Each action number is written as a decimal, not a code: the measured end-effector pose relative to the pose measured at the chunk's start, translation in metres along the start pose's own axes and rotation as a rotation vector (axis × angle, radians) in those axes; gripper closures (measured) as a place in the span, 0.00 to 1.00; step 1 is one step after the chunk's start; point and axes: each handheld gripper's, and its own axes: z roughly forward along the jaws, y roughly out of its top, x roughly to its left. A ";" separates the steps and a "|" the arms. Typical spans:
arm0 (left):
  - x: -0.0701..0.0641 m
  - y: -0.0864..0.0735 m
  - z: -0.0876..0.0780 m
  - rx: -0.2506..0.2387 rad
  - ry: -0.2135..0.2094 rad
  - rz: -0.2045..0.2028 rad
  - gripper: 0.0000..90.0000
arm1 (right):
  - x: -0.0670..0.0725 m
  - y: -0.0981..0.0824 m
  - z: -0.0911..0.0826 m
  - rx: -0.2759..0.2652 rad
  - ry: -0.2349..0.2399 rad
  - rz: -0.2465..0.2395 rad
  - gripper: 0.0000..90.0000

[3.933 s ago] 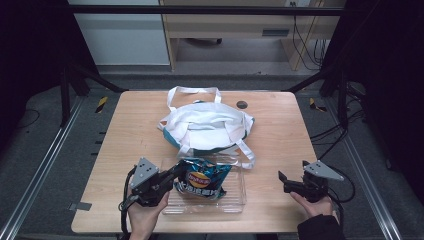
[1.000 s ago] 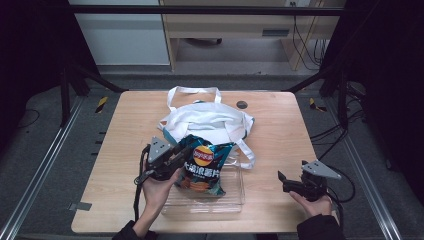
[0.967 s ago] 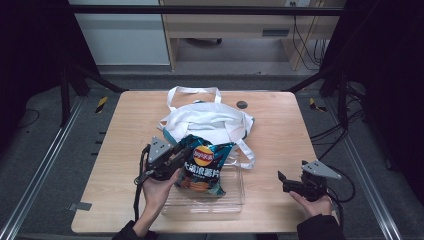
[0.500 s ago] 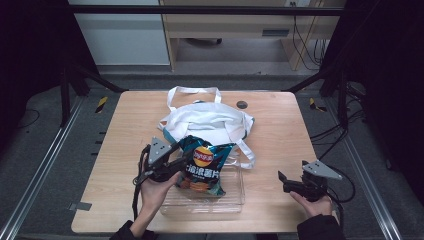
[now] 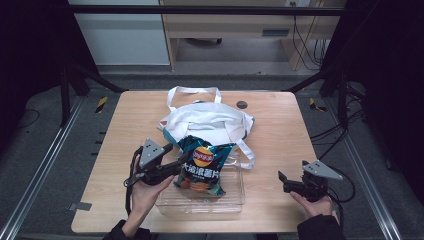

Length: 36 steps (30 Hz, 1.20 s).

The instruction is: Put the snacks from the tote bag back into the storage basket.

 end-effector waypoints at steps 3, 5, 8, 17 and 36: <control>0.004 -0.003 -0.004 0.002 0.000 0.000 0.42 | 0.000 0.000 0.000 0.000 0.000 -0.001 0.07; 0.006 -0.005 -0.005 0.011 0.001 0.007 0.41 | 0.000 0.000 0.000 0.001 0.000 -0.002 0.07; 0.010 -0.010 -0.006 0.021 0.013 0.010 0.40 | 0.000 0.000 0.000 0.001 -0.001 0.000 0.07; 0.024 -0.024 -0.013 0.018 0.057 -0.016 0.40 | 0.000 0.000 -0.001 0.002 -0.005 0.001 0.07; 0.060 -0.062 -0.035 0.054 0.159 -0.040 0.43 | 0.000 -0.001 0.000 0.011 -0.019 -0.011 0.07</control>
